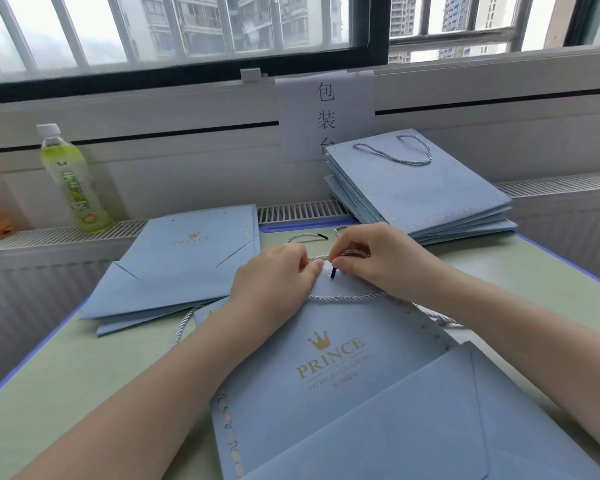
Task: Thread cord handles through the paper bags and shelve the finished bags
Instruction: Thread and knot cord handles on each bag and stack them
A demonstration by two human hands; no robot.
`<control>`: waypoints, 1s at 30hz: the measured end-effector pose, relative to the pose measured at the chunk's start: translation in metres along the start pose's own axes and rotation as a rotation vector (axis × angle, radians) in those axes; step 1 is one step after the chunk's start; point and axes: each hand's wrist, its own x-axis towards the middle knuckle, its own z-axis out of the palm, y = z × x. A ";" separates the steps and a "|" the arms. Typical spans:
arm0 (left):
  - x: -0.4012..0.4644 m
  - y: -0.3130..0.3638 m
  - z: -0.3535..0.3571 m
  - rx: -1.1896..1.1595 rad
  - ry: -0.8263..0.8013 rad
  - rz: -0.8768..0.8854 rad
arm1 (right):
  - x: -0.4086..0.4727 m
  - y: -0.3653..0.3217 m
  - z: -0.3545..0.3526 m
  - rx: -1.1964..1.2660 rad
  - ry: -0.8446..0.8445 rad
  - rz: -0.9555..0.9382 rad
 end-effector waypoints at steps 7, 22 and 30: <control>0.000 0.000 -0.001 -0.026 0.041 0.015 | -0.001 -0.003 0.006 -0.164 0.079 -0.142; 0.007 -0.006 -0.003 -0.258 0.010 -0.040 | -0.002 -0.013 -0.003 -0.411 -0.041 -0.317; 0.008 -0.009 -0.030 -0.581 -0.354 -0.146 | -0.003 -0.016 0.000 -0.106 -0.066 -0.164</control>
